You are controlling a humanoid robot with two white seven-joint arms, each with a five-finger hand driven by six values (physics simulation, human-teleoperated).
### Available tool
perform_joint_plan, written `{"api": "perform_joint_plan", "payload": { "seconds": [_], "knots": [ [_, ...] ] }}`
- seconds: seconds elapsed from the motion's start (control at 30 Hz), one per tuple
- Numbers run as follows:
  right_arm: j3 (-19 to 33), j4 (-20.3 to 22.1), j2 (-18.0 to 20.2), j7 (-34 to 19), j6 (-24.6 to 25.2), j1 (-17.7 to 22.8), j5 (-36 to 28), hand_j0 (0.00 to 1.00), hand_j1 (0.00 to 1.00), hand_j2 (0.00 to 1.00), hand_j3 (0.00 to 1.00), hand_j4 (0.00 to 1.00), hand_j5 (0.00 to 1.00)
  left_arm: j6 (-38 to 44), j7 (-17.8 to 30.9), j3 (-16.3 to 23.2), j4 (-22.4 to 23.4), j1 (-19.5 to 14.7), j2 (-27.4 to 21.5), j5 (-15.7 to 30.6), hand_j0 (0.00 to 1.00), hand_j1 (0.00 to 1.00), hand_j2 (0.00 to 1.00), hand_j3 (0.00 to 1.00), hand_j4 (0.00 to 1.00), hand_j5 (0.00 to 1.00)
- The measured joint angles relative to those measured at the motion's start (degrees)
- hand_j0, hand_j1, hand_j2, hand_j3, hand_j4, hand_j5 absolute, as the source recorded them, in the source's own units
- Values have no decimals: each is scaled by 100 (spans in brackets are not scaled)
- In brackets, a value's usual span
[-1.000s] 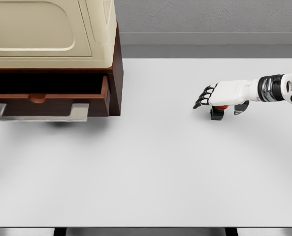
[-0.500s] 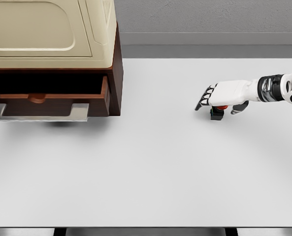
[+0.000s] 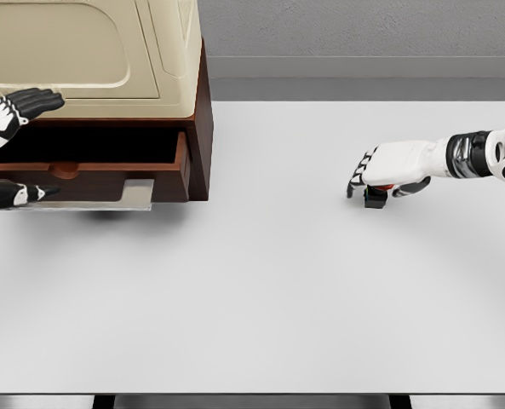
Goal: Open the cabinet drawer with left arm, and place a switch into the drawer with right arm
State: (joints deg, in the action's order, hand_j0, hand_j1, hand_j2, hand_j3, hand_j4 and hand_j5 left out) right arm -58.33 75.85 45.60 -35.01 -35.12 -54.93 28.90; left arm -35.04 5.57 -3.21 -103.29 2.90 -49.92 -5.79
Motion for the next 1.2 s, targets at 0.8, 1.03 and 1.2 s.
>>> {"api": "perform_joint_plan", "payload": {
  "seconds": [0.8,1.03,1.2],
  "knots": [
    [39,17,-33,-3,-6,9,-82,36,36,36,36,36,36,0,-44,-355,11,184,523,131,100,100,100,100,100,100],
    [74,198,-50,-3,-5,-35,-433,27,27,27,27,27,27,1,-44,-665,12,439,668,175,100,100,100,100,100,100],
    [390,360,-69,-4,-8,-35,-787,27,27,27,27,27,27,1,-44,-807,12,598,694,189,100,100,100,100,100,100]
  ]
}}
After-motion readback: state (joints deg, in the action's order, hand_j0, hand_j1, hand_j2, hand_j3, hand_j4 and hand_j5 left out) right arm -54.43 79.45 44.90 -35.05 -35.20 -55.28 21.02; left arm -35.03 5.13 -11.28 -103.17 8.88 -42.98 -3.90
